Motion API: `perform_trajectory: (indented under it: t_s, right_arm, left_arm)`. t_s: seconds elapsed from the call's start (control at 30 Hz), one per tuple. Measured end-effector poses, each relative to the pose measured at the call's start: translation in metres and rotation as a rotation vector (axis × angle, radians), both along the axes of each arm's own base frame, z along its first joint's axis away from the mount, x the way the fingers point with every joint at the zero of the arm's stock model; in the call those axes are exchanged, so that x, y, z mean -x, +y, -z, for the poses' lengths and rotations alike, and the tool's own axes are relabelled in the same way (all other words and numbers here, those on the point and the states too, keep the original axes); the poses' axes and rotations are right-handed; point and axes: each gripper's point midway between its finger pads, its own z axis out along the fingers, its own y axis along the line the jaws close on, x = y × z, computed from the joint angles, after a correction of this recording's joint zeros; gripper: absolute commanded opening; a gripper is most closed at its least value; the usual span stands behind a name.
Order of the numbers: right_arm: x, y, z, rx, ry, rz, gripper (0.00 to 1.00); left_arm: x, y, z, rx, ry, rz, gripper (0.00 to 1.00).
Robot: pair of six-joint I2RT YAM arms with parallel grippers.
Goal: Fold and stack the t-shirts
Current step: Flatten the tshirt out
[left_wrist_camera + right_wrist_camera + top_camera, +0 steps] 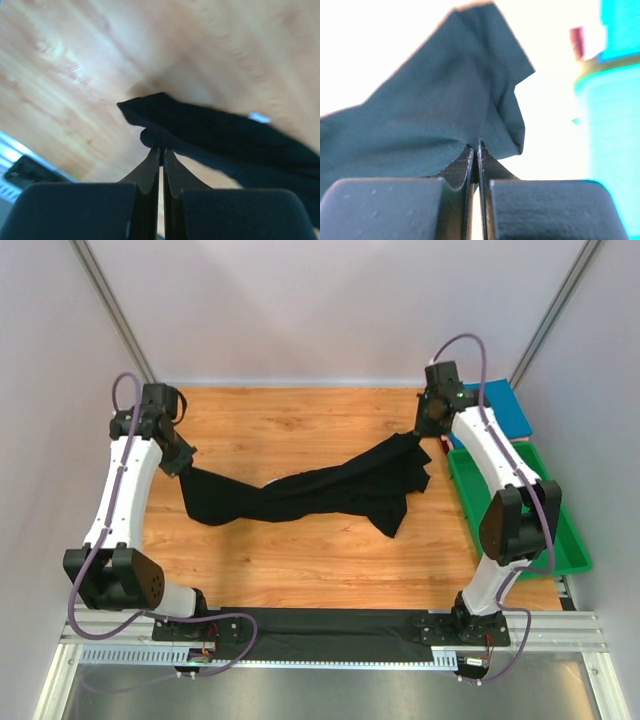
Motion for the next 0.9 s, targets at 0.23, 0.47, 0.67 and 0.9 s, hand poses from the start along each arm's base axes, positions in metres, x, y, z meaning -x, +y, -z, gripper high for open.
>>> perform_trajectory:
  t_s: [0.23,0.47,0.67,0.9]
  right_arm:
    - [-0.007,-0.011,-0.195,-0.082,-0.334,0.138,0.0]
    - [0.067,-0.025,-0.306,-0.328,-0.512,0.254,0.0]
    - [0.151,-0.018,-0.313,-0.445,-0.491,0.254,0.0]
    - [0.235,-0.016,-0.367,-0.567,-0.681,0.192,0.0]
  left_arm:
    - [-0.025,-0.023,-0.1,0.142,-0.315,-0.034,0.0]
    - [0.013,-0.043,-0.186,0.264,-0.544,-0.021,0.0]
    - [0.069,-0.053,-0.283,0.336,-0.855,0.016,0.0]
    - [0.156,-0.065,-0.333,0.463,-1.102,0.028,0.0]
